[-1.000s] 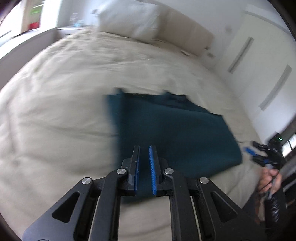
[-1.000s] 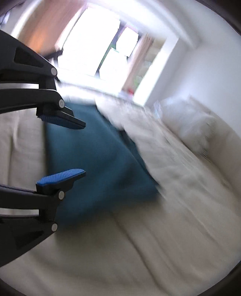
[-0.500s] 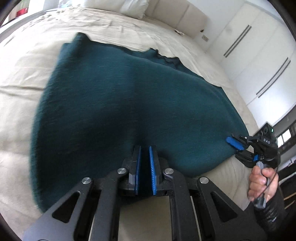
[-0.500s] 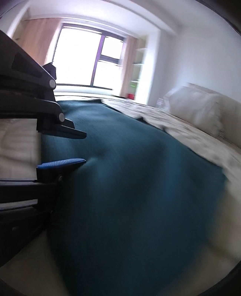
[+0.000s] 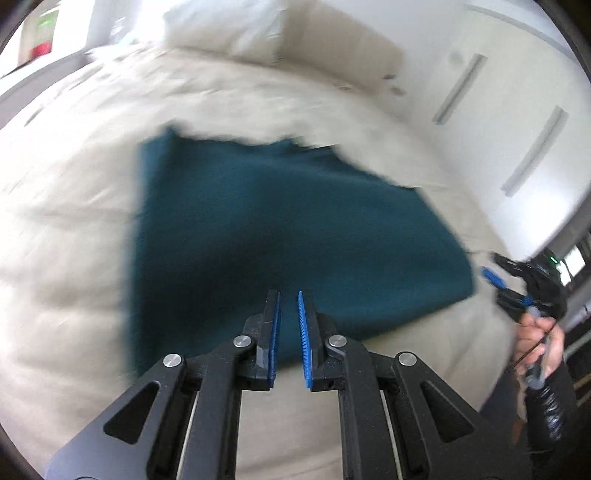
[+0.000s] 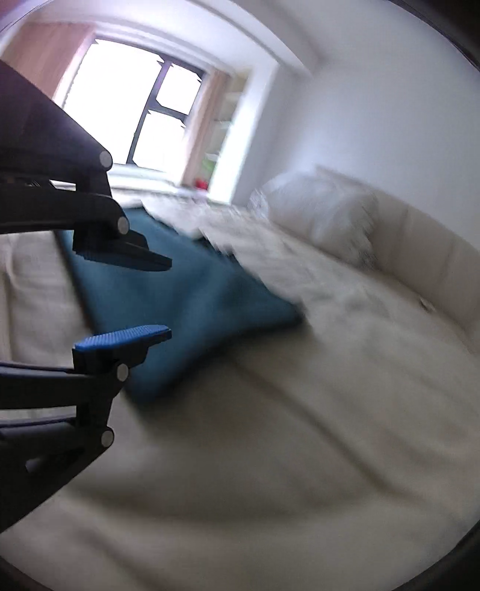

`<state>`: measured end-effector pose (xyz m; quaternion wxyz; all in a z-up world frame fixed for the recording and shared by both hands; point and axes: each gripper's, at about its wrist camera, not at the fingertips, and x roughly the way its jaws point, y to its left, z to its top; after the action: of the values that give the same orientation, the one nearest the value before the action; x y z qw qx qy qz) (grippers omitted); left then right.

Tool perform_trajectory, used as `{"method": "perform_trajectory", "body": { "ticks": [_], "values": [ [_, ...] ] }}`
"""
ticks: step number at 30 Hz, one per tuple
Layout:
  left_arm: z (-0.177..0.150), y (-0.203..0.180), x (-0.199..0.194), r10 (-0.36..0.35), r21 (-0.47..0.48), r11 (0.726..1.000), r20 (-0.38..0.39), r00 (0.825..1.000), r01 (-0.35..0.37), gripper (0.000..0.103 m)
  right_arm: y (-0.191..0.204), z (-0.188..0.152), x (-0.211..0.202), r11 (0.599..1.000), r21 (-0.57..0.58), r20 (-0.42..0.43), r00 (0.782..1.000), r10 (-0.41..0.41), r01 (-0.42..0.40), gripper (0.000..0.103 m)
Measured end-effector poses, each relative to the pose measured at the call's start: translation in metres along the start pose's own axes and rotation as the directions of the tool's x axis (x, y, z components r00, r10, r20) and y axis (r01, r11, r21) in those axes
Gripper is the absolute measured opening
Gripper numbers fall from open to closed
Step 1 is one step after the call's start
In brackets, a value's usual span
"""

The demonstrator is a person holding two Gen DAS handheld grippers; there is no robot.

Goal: Fold small clothes

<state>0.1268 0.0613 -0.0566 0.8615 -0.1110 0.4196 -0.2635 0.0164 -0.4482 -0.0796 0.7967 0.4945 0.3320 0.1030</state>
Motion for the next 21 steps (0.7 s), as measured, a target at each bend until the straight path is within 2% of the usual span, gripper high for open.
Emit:
{"method": "perform_trajectory", "body": {
  "ticks": [3,5,7,9,10,11,13,16,19,21],
  "values": [
    [0.004,-0.037,0.026,-0.082,0.034,0.996,-0.026,0.996,0.083,0.009,0.03,-0.02,0.058,0.996,-0.006,-0.137,0.987,0.086,-0.087,0.035],
    [-0.002,-0.043,0.054,-0.086,0.022,0.996,-0.083,0.993,0.088,0.009,0.033,-0.033,0.091,0.993,0.04,-0.206,0.972,0.115,-0.109,0.035],
    [-0.011,-0.037,0.074,-0.092,-0.036,0.996,-0.154,0.984,0.087,0.009,0.023,-0.05,0.118,0.985,0.123,-0.258,0.955,0.148,-0.119,0.035],
    [-0.021,-0.029,0.079,-0.101,-0.045,0.994,-0.158,0.982,0.095,0.009,0.02,-0.067,0.138,0.989,0.117,-0.333,0.935,0.123,-0.088,0.033],
    [-0.024,-0.026,0.078,-0.104,-0.055,0.994,-0.153,0.983,0.097,0.009,0.019,-0.07,0.143,0.995,0.086,-0.339,0.937,0.081,-0.055,0.028],
    [-0.023,-0.018,0.073,-0.118,-0.087,0.991,-0.146,0.982,0.106,0.009,0.015,-0.072,0.143,0.994,0.093,-0.33,0.94,0.084,-0.056,0.026],
    [-0.022,-0.006,0.063,-0.1,-0.109,0.99,-0.132,0.986,0.086,0.009,0.002,-0.064,0.133,0.988,0.137,-0.288,0.952,0.105,-0.068,0.026],
    [-0.013,0.023,0.043,-0.053,-0.138,0.99,-0.101,0.994,0.039,0.009,-0.019,-0.034,0.097,0.992,0.123,-0.165,0.986,0.029,-0.008,0.026],
    [-0.008,0.048,0.016,0.051,-0.172,0.983,-0.067,0.996,-0.062,0.009,-0.039,-0.006,0.056,0.988,0.151,-0.049,0.998,-0.029,0.036,0.027],
    [0.006,0.066,-0.004,0.091,-0.199,0.976,-0.016,0.996,-0.092,0.009,-0.042,0.008,0.021,0.987,0.152,0.042,0.998,-0.05,0.043,0.035]
  ]
}}
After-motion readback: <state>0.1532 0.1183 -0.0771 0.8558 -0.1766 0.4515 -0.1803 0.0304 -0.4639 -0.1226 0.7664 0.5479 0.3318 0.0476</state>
